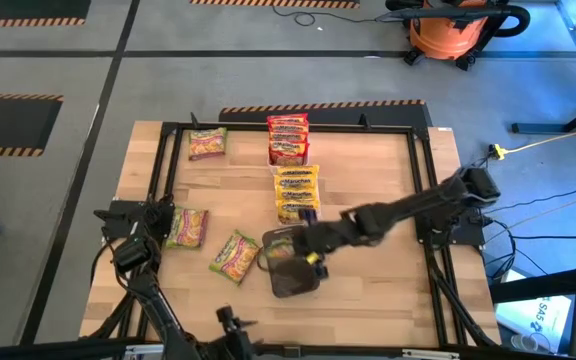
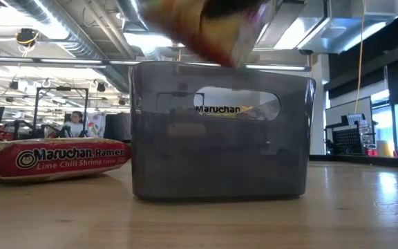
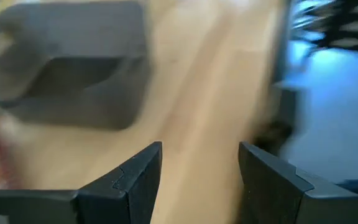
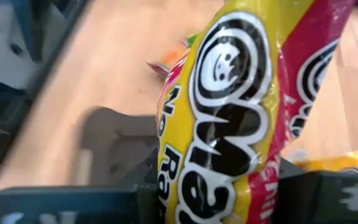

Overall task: Sort Maruchan noodles
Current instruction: Put the green noodle pack into the black bin

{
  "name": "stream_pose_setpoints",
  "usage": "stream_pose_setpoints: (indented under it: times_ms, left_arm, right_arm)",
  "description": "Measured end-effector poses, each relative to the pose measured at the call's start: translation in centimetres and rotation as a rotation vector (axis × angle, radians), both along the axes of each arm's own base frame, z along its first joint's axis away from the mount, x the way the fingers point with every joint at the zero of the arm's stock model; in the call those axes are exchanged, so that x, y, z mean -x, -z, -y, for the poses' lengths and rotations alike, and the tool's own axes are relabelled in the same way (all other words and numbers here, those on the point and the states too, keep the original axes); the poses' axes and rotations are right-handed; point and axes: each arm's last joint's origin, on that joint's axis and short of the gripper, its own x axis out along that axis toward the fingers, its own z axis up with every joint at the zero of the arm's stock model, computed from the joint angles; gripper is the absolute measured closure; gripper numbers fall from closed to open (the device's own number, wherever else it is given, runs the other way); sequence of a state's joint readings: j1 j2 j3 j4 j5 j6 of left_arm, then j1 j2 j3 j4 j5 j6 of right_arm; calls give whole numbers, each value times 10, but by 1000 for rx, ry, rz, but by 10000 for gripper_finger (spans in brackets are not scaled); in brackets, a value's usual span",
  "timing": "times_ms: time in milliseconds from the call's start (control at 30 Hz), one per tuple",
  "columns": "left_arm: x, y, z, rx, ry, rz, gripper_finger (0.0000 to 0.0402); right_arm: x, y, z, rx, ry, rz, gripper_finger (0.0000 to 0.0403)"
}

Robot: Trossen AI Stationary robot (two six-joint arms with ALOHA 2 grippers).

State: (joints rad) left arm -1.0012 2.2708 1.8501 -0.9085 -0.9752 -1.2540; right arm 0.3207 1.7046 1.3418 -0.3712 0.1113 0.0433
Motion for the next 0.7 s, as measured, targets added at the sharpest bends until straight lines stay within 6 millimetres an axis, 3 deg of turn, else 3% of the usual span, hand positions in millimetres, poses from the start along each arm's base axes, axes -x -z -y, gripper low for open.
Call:
stream_pose_setpoints:
  times_ms: [133, 300, 533, 700]
  left_arm:
    - [7, 3, -14, -25, -103, -15, 195]
    - [4, 11, -27, -82, -153, -10, 195]
    - [-11, 22, -45, -61, -206, -101, 195]
    - [-17, 24, -47, -36, -201, -124, 195]
  right_arm:
    - [-14, 19, 22, 15, 9, -58, 300]
    - [-24, 45, 36, 71, -10, -148, 300]
    - [-33, 70, 38, 121, -65, -203, 300]
    - [-35, 81, 38, 172, -28, -233, 299]
